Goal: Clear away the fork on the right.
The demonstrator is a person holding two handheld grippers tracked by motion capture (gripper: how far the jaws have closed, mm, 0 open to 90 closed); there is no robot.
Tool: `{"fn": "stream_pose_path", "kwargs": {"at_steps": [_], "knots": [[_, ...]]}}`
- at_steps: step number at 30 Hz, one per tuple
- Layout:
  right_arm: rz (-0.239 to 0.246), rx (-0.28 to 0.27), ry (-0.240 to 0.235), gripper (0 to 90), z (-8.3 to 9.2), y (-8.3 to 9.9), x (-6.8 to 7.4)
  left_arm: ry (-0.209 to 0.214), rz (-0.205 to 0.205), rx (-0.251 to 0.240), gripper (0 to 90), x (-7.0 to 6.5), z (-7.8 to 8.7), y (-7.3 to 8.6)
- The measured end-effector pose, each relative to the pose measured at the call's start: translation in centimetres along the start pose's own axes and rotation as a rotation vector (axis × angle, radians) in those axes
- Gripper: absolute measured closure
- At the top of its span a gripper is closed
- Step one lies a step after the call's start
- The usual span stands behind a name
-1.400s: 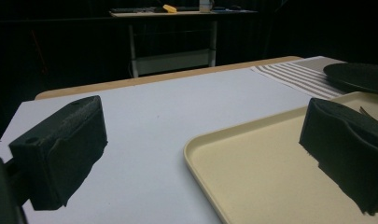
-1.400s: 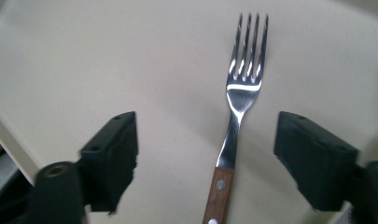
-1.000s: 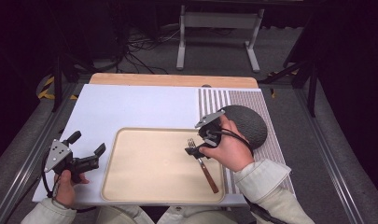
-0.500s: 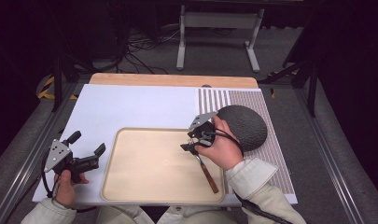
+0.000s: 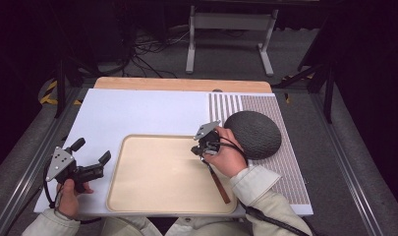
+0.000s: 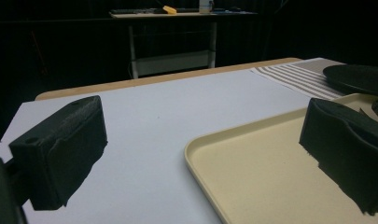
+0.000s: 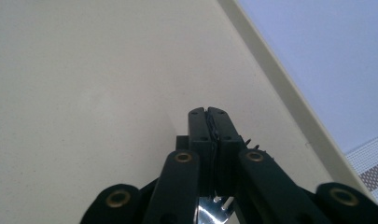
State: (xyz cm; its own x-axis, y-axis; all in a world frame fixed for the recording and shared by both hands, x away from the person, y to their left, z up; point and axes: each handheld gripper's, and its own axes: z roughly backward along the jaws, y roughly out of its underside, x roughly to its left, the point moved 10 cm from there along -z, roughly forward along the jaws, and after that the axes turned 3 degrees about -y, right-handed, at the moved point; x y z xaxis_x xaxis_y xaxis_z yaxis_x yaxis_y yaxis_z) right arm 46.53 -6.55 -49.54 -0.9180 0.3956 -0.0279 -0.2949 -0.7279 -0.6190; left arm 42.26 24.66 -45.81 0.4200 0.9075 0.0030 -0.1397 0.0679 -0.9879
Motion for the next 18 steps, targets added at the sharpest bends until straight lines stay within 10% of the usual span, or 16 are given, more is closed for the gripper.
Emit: {"fn": "stream_pose_path", "kwargs": {"at_steps": [18], "knots": [[-0.026, 0.024, 0.015, 90.0, -1.8, 1.4, -0.6, 0.001, -0.002, 0.001, 1.3, 0.0, 0.0, 0.0]]}}
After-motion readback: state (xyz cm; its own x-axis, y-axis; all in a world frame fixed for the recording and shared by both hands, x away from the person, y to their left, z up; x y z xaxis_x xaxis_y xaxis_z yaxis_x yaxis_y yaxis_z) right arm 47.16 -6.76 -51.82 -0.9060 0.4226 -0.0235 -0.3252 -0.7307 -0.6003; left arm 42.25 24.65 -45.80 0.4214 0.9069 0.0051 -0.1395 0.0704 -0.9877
